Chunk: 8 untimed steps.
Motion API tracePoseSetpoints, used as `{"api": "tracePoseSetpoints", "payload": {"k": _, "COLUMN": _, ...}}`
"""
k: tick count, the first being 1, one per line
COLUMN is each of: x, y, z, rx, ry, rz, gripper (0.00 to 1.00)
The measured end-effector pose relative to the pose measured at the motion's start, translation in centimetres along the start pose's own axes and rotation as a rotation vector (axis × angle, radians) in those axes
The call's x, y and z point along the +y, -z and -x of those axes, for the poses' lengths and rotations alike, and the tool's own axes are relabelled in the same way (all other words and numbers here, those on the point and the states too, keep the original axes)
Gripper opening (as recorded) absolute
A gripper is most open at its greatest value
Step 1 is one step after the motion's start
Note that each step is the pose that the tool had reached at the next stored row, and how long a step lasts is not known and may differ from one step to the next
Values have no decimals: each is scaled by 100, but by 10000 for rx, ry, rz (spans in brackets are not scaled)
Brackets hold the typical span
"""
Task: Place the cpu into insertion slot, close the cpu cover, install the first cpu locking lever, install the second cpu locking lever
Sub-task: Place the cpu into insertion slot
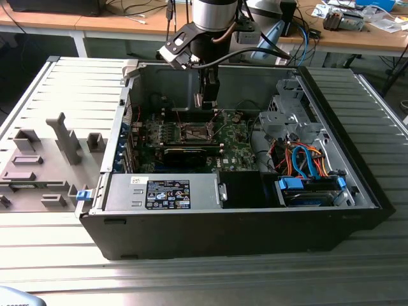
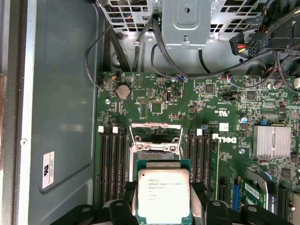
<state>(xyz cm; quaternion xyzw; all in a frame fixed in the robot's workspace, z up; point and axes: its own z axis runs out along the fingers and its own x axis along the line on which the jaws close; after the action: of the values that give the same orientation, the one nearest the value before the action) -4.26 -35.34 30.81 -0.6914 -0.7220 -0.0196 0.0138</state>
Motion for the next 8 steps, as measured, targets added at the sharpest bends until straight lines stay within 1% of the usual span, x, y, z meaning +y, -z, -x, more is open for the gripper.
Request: {"api": "tracePoseSetpoints", "payload": {"k": 8, "x": 0, "y": 0, "z": 0, "rx": -1, "ry": -98, "rz": 5, "gripper": 54}}
